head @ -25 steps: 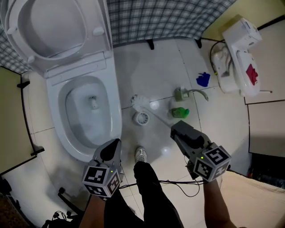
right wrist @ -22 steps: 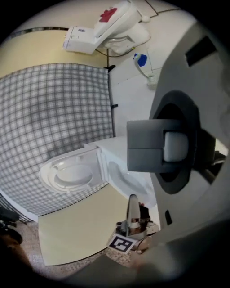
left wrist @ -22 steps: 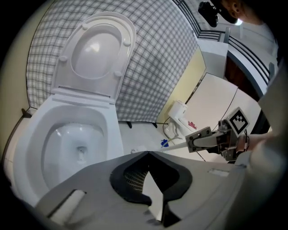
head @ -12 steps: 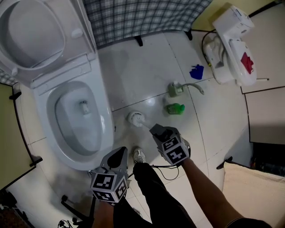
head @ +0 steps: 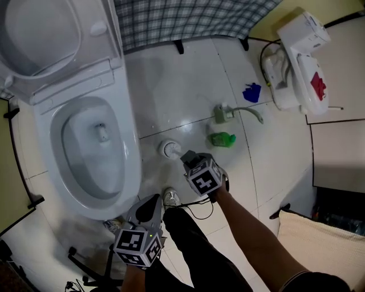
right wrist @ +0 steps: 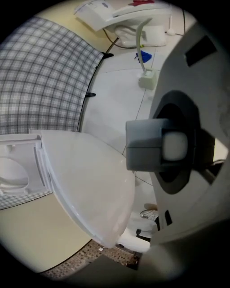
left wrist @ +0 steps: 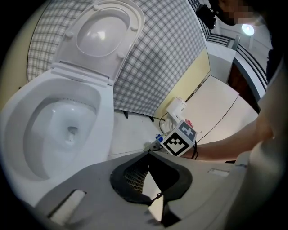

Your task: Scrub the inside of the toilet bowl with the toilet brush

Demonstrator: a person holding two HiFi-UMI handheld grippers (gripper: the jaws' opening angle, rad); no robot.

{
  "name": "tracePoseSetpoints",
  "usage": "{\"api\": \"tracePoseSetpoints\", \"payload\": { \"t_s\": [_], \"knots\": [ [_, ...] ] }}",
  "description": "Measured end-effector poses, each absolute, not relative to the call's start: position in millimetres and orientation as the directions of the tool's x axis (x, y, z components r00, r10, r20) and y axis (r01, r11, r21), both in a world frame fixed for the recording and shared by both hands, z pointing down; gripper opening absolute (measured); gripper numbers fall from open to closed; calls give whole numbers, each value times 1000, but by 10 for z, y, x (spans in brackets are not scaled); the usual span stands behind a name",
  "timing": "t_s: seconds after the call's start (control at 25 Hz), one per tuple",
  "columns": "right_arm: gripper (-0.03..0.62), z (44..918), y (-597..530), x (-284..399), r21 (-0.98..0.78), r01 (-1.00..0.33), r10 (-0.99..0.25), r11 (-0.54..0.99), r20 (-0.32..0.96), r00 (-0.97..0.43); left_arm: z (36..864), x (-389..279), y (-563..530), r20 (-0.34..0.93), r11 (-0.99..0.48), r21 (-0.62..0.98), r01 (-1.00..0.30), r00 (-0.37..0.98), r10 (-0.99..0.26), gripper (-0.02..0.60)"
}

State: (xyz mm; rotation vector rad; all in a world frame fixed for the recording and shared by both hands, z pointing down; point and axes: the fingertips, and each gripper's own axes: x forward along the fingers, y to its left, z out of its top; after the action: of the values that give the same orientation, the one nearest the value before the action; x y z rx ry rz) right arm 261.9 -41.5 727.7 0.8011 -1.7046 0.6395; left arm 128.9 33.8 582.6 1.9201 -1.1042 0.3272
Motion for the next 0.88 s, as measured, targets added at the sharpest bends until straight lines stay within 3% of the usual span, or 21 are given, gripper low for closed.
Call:
{"api": "tracePoseSetpoints", "payload": {
  "t_s": [0.48,0.76,0.88],
  "knots": [
    [181,7487,-666,2367,69,-749,-216,658,971,-100,5775,1003,276,579,-170,567,-806,536,-614,8],
    [189,7469,-670,2379,99,-793,-245,601,967,-65,5696,941,217,570,-200,565,-801,554,-608,8],
    [225,7397,-668,2377,109,-801,-277,589,958,-73,5688,894,231,570,-205,565,-799,558,-603,8]
  ]
}}
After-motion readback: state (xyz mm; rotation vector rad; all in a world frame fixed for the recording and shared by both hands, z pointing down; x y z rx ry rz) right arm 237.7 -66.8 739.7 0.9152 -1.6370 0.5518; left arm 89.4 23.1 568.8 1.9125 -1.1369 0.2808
